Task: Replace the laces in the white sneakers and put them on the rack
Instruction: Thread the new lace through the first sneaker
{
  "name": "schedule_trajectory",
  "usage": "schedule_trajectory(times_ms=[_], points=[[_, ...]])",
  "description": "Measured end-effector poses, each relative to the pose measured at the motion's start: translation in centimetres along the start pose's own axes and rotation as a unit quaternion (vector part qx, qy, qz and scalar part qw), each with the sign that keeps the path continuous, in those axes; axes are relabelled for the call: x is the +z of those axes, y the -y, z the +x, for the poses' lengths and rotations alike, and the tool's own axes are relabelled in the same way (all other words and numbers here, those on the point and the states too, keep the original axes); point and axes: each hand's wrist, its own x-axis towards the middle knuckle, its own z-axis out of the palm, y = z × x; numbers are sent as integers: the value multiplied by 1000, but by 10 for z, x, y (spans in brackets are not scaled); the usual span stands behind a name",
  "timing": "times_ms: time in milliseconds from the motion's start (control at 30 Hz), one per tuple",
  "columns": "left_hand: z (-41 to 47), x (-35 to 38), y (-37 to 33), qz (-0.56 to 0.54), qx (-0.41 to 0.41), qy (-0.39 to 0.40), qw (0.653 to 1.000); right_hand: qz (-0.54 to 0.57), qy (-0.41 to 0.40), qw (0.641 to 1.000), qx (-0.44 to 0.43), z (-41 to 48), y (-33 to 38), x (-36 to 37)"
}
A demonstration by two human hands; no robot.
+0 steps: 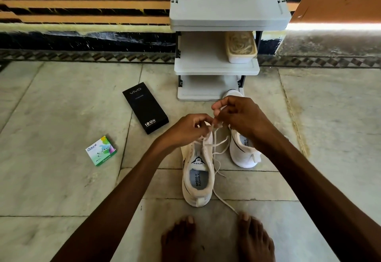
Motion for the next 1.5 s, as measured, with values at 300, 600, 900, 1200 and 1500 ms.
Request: schedule_trajectory(times_ms=[300, 600, 900, 1200, 1500], points=[[-7, -32, 9, -91, -42, -13, 995, -266, -8, 964, 5, 14, -33, -18], [-2, -24, 9, -188, -43, -58, 979, -376, 103, 920, 49, 11, -43, -6], [-15, 2, -2, -107, 46, -77, 990, 188, 64, 980, -26, 6, 8, -7], [-28, 11, 15, -197, 58, -28, 978, 426, -11, 904, 15, 26, 7, -27], [-29, -9, 35, 4, -80, -133, 988, 137, 14, 981, 135, 39, -12, -23]])
